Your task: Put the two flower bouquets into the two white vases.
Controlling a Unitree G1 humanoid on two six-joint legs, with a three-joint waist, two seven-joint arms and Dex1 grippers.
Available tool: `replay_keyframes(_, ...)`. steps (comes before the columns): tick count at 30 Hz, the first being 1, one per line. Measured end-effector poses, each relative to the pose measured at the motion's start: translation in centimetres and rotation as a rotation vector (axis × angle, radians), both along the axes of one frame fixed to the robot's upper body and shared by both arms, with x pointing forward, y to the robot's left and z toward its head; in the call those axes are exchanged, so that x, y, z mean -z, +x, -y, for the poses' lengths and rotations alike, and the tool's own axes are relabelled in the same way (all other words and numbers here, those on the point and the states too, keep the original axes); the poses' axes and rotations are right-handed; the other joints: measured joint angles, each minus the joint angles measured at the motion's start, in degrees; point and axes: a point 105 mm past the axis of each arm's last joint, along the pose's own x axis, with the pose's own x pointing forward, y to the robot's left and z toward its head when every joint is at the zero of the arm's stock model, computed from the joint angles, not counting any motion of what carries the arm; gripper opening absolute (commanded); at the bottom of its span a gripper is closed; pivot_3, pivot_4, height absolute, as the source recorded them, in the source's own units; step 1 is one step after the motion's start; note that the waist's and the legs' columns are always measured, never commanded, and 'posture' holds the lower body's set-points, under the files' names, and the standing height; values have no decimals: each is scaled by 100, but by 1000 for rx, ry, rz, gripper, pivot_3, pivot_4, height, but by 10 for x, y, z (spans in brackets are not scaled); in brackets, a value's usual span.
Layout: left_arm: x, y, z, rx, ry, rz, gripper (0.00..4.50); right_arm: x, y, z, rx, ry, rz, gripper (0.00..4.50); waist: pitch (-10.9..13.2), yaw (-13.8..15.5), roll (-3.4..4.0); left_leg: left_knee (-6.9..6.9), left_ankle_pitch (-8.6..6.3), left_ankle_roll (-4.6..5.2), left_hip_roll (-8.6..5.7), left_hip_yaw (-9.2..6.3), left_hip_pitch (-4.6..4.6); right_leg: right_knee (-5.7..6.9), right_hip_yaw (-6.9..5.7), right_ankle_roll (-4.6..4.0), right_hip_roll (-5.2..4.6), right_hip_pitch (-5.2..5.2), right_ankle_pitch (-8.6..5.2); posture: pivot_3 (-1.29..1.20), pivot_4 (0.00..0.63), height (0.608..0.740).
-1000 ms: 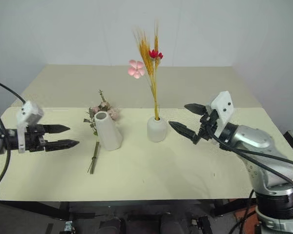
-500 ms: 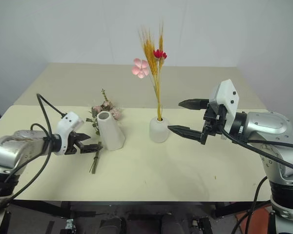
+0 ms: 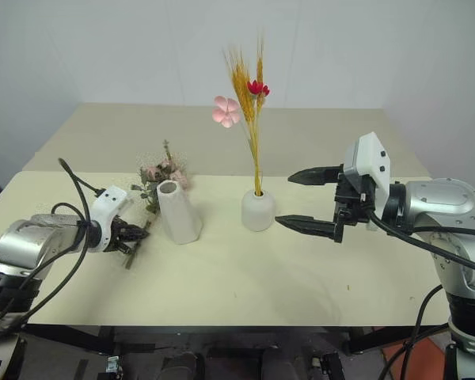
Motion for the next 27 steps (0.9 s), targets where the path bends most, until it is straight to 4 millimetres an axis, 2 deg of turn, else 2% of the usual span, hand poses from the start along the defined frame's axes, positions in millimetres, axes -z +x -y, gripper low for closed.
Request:
replay_keyframes(5,-14,1,-22,-94,-15,89,24,2,-1,1,-16,-3,-16,4500,0,11,0,0,0,0,0,1,-3,-3,0,-1,-2,0,0,0,150,740)
replay_keyframes(9,-50,12,-33,-132,-46,355,24,4,0,1,-26,-6,-29,4500,0,29,-1,0,0,-1,0,0,-6,-6,-3,-23,-3,0,14,0,150,740)
replay_keyframes(11,-80,13,-30,-96,-114,520,24,5,1,2,-24,-1,-34,4500,2,40,-3,1,1,-2,-1,2,-8,-7,-4,-28,-6,1,19,0,150,740)
replay_keyframes(13,-124,9,-20,-10,-235,680,24,6,3,0,-24,6,-35,4500,4,57,-6,4,2,-3,-1,2,-11,-8,-6,-23,-6,0,19,0,150,740)
replay_keyframes(16,-176,-6,0,147,-387,816,24,7,5,-2,-27,11,-34,4500,3,55,-6,4,2,-4,-4,2,-8,-11,-5,-6,-7,6,11,0,150,740)
replay_keyframes(17,-184,-10,5,194,-424,831,24,6,5,-3,-27,15,-31,4500,3,47,-6,4,2,-3,-4,3,-5,-11,-4,1,-7,8,7,0,150,740)
replay_keyframes(23,-206,-26,41,468,-692,776,24,6,9,-3,6,20,-14,4500,3,22,-6,5,2,-3,-4,1,-2,-6,-4,7,-6,9,5,0,150,740)
replay_keyframes(27,-204,-22,59,537,-735,740,24,7,8,-5,16,27,-5,4500,3,23,-6,5,2,-4,-5,1,2,-5,-3,7,-6,14,5,0,150,740)
